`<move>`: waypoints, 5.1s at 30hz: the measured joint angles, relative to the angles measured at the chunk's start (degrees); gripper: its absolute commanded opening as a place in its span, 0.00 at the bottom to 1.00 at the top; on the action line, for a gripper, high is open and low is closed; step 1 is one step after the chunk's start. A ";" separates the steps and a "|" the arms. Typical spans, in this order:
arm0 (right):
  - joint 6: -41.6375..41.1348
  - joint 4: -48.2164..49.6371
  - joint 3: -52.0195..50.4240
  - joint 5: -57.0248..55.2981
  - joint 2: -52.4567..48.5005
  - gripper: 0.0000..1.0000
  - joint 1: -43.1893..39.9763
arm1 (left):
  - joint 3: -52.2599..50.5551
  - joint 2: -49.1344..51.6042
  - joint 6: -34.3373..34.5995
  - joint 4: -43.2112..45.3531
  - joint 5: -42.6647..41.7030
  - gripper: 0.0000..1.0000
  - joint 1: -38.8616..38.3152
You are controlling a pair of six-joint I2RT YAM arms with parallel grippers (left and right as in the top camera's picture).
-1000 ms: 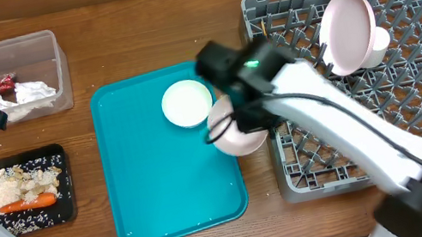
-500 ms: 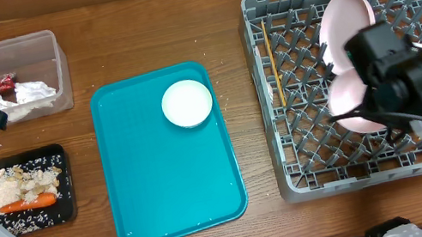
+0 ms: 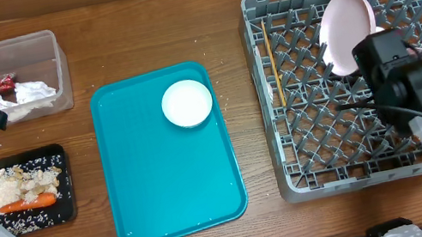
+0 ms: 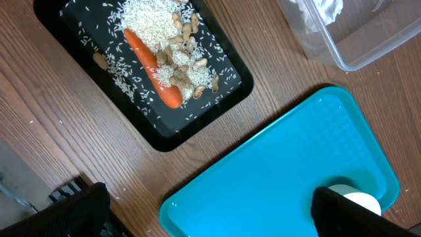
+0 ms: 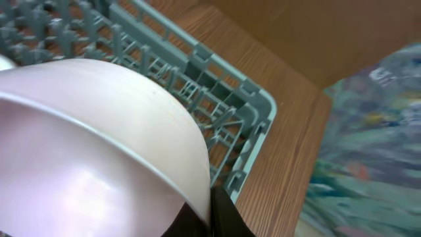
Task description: Sort waste into correct bins and load items into the dishwasher rack
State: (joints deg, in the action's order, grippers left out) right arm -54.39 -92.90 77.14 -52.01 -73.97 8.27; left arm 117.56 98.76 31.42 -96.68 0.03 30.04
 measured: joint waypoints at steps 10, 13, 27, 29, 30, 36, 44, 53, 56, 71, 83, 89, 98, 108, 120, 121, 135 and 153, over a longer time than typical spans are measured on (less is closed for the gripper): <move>-1.53 2.32 -4.96 -4.35 -9.62 0.04 0.00 | 0.00 0.00 0.00 0.00 0.02 1.00 0.00; -1.55 2.27 -4.96 -5.66 -13.90 0.04 0.00 | 0.00 0.00 0.00 0.00 0.00 1.00 0.00; -2.67 1.36 -5.01 -9.42 -22.56 0.04 0.02 | 0.00 0.00 0.00 0.00 0.02 1.00 0.00; -2.82 1.33 -5.01 -8.90 -22.58 0.04 0.02 | 0.00 0.00 0.00 0.00 0.00 1.00 0.00; -3.02 1.29 -5.01 -8.57 -22.58 0.04 0.00 | 0.00 0.00 0.00 0.00 0.02 1.00 0.00; -4.55 1.49 -5.86 -7.30 -22.58 0.04 0.00 | 0.00 0.00 -0.02 0.00 0.02 1.00 0.00; -5.79 2.32 -8.44 -7.30 -22.45 0.04 0.63 | 0.00 0.00 0.00 0.00 0.02 1.00 0.00; -6.32 3.39 -8.44 -5.01 -22.29 0.04 6.62 | 0.00 0.00 -0.02 0.00 0.00 1.00 0.00; -6.51 3.50 -8.68 -4.17 -22.29 0.04 8.44 | 0.00 0.00 0.00 0.00 0.02 1.00 0.00; -5.38 1.31 -9.07 10.58 -22.23 0.53 16.13 | 0.00 0.00 0.00 0.00 0.02 1.00 0.00; -1.27 4.72 -6.62 23.85 -4.52 0.61 16.13 | 0.00 0.00 0.00 0.00 0.00 1.00 0.00; 6.67 12.61 -4.28 34.36 4.44 0.71 16.11 | 0.00 0.00 0.00 0.00 0.02 1.00 0.00; 9.40 14.10 -4.28 37.44 5.99 0.57 16.11 | 0.00 0.00 0.00 0.00 0.00 1.00 0.00; 8.20 15.04 -4.31 31.74 -0.55 0.04 3.10 | 0.00 0.00 0.00 -0.02 0.00 1.00 0.00; 18.49 19.21 -4.31 42.93 -14.10 0.04 -4.72 | 0.00 0.00 0.00 0.00 0.00 1.00 0.00; 18.75 19.30 -4.24 43.58 -14.64 0.04 -4.57 | 0.00 0.00 0.00 0.00 0.02 1.00 0.00; 26.14 19.32 -4.07 58.75 -15.19 0.04 -4.09 | 0.00 0.00 0.00 0.00 0.00 1.00 0.00; 27.43 20.72 -9.31 66.03 -8.76 0.04 6.16 | 0.00 0.00 0.00 -0.02 0.00 1.00 0.00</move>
State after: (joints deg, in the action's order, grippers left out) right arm -26.96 -72.18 67.83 14.02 -82.74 14.44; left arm 117.56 98.76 31.42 -96.71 0.03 30.04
